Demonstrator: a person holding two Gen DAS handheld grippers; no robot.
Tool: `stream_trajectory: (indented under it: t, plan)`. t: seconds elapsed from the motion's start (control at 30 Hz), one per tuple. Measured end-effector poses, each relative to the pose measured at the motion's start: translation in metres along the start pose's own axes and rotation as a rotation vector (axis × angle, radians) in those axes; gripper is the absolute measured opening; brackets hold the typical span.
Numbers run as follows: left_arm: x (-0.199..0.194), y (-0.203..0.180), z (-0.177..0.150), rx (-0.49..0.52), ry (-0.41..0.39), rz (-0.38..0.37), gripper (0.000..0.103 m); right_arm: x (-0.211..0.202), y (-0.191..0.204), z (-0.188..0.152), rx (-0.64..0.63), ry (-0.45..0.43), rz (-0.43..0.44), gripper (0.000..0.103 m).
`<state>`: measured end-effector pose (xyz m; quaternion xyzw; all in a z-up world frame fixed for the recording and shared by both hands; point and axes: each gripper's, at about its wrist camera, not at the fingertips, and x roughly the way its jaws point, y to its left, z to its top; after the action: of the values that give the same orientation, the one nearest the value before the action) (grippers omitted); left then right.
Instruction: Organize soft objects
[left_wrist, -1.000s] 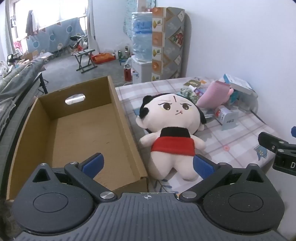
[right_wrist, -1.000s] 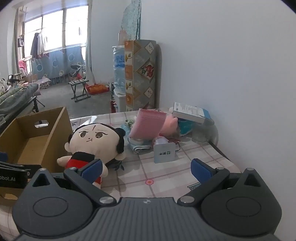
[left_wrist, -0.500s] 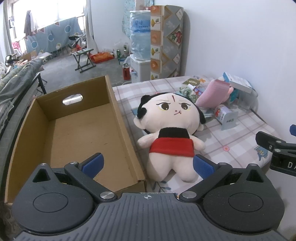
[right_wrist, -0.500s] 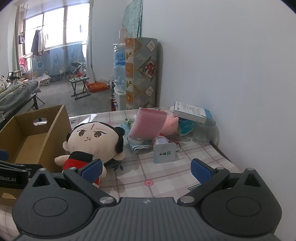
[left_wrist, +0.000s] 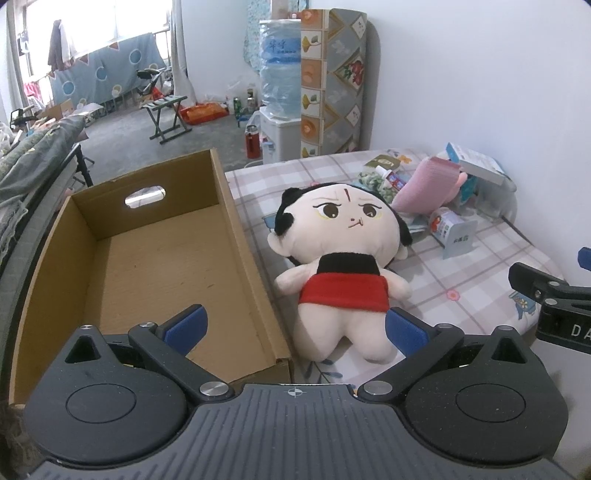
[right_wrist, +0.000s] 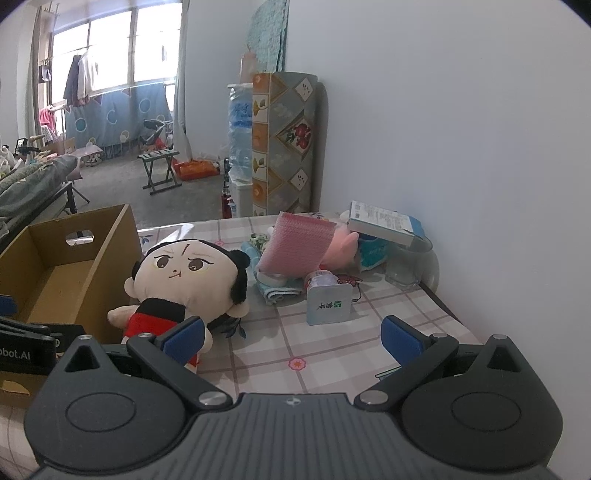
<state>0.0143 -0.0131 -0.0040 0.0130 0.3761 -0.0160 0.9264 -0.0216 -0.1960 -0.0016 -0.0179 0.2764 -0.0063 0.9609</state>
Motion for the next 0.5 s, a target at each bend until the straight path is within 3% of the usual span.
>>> stream_trajectory:
  t: [0.5]
  plan:
    - [0.0007, 0.0006, -0.0012, 0.001, 0.001, -0.001, 0.103, 0.0018, 0.0001, -0.0004, -0.002, 0.003, 0.001, 0.060]
